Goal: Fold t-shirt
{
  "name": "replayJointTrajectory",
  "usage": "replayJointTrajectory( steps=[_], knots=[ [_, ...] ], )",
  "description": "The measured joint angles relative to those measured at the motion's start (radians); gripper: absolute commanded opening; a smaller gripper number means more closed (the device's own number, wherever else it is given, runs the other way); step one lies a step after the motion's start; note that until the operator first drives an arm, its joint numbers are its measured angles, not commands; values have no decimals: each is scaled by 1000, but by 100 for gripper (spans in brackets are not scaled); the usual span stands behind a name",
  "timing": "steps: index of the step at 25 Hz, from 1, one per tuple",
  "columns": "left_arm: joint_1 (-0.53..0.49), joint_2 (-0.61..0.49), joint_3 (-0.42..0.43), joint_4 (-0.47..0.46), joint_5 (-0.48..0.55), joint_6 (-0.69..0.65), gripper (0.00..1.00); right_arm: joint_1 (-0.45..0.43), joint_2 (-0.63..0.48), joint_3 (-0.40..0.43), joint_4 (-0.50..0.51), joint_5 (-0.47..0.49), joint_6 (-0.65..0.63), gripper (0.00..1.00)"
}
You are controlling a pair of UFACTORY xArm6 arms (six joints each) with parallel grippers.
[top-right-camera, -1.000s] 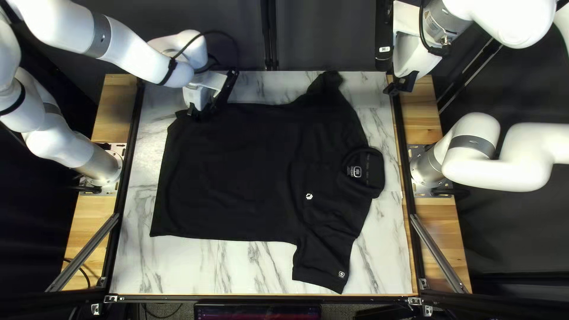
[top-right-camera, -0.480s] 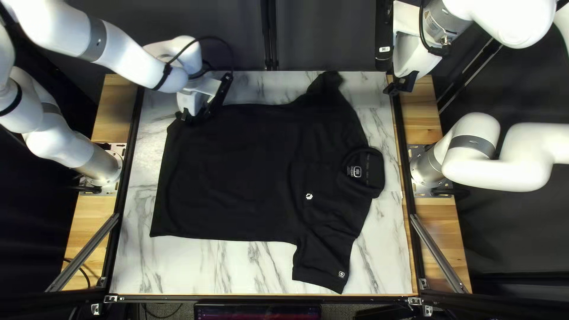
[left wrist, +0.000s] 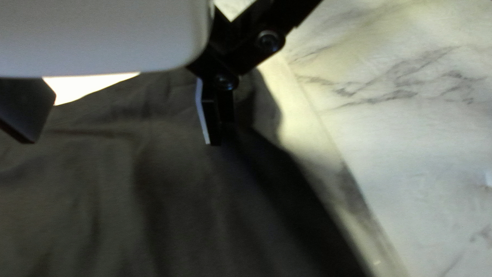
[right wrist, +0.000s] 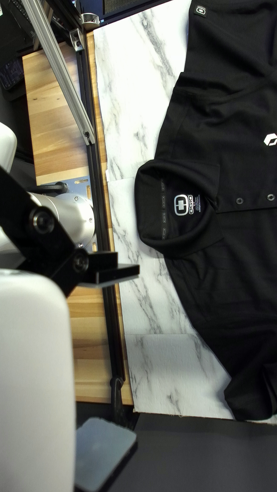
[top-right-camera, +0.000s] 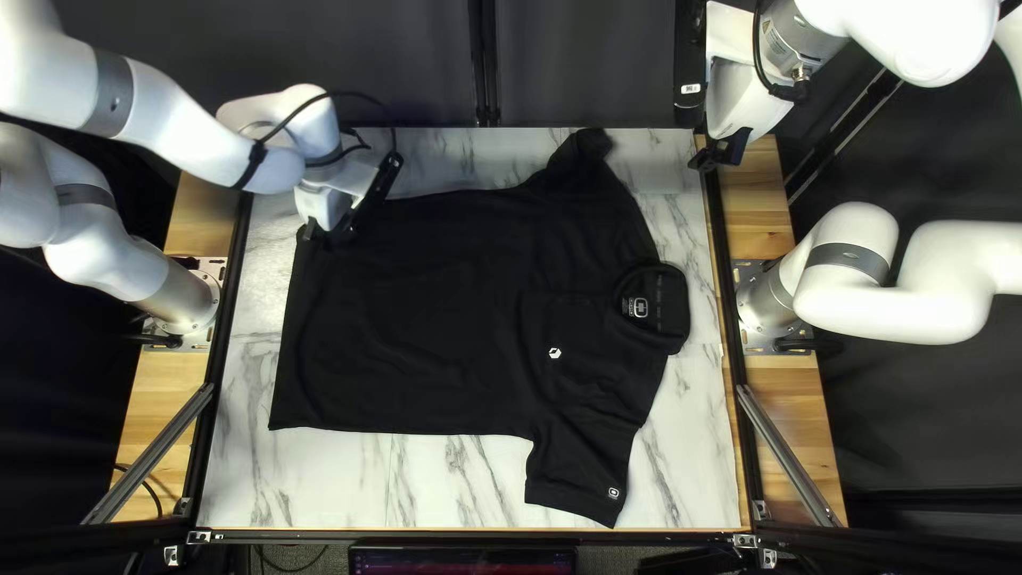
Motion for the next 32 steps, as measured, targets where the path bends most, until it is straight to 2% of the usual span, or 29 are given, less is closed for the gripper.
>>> replayJointTrajectory(
  steps=[4, 11, 16, 19, 26, 32],
  knots=[
    [14, 34, -59, 22, 16, -7, 100, 0, 0, 0, 0, 0, 0, 100],
    [93, 234, -199, 53, -1, 17, 100, 0, 0, 0, 0, 0, 0, 100],
    [140, 316, -239, 26, -17, 50, 100, 0, 0, 0, 0, 0, 0, 100],
    [139, 290, -207, 1, -16, 59, 100, 0, 0, 0, 0, 0, 0, 100],
    [66, 149, -68, -31, -16, 45, 100, 0, 0, 0, 0, 0, 0, 100],
    [18, 72, -6, -37, -15, 33, 100, 0, 0, 0, 0, 0, 0, 100]
  ],
)
